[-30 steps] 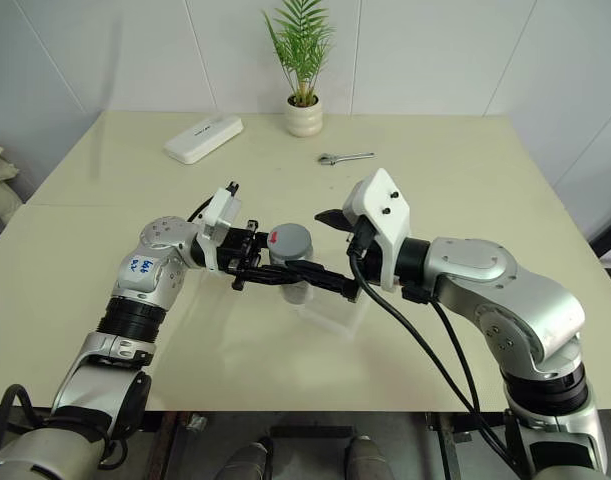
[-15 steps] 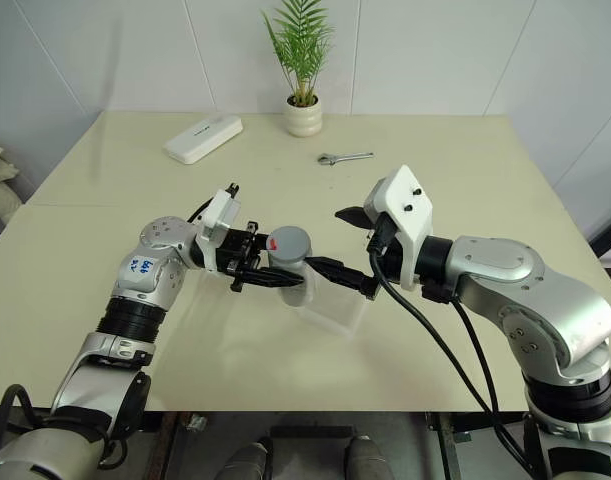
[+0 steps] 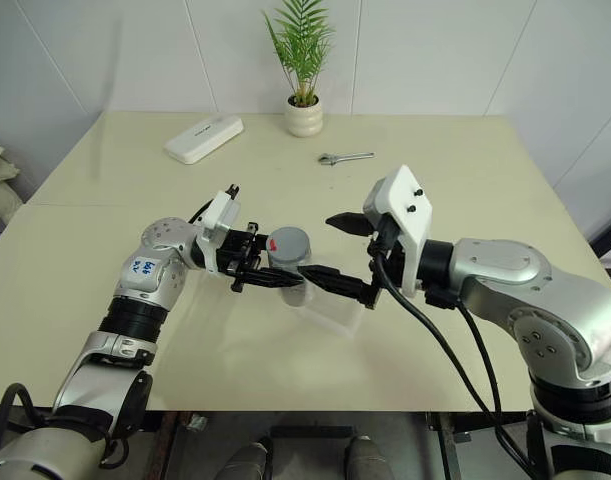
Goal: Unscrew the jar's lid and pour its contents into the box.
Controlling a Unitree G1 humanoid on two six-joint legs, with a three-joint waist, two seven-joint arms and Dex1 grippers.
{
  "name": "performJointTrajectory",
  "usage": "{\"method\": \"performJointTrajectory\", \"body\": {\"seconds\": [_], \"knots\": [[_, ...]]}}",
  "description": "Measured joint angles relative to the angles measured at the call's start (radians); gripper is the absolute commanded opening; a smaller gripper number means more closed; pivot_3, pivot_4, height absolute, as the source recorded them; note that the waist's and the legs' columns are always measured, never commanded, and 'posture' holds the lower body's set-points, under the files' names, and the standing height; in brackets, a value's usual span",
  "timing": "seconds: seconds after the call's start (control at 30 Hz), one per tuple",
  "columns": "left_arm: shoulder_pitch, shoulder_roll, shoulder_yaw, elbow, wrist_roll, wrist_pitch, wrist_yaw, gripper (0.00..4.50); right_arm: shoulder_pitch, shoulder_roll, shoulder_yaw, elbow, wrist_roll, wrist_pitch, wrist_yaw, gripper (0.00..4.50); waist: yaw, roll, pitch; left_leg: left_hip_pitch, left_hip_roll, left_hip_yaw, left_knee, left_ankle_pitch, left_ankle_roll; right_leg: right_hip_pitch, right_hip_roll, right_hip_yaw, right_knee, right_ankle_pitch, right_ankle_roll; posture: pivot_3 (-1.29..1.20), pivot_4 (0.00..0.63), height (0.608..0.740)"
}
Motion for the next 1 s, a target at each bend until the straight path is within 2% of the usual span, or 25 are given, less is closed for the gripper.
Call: {"method": "performJointTrajectory", "body": {"seconds": [0.37, 0.9, 1.0], "knots": [[-0.009, -0.009, 0.0, 0.004, 0.002, -0.016, 0.0, 1.98, -0.098, 0.118, 0.108, 0.059, -0.032, -0.007, -0.044, 4.47, 0.001, 0.0, 0.0, 0.0, 0.0, 0.0, 0.0, 0.0, 0.0, 0.0, 0.0, 0.0, 0.0, 0.0, 0.0, 0.0, 0.15, 0.74], [-0.01, -0.007, 0.0, 0.005, 0.002, -0.015, 0.001, 1.98, -0.098, 0.143, 0.157, 0.092, -0.102, -0.006, -0.041, 4.47, -0.001, 0.0, 0.0, 0.0, 0.0, 0.0, 0.0, 0.0, 0.0, 0.0, 0.0, 0.0, 0.0, 0.0, 0.0, 0.0, 0.15, 0.74], [-0.009, -0.007, 0.0, 0.004, 0.002, -0.015, 0.002, 1.98, -0.098, 0.145, 0.157, 0.092, -0.106, -0.006, -0.041, 3.86, 0.0, 0.0, 0.0, 0.0, 0.0, 0.0, 0.0, 0.0, 0.0, 0.0, 0.0, 0.0, 0.0, 0.0, 0.0, 0.0, 0.15, 0.74]]}}
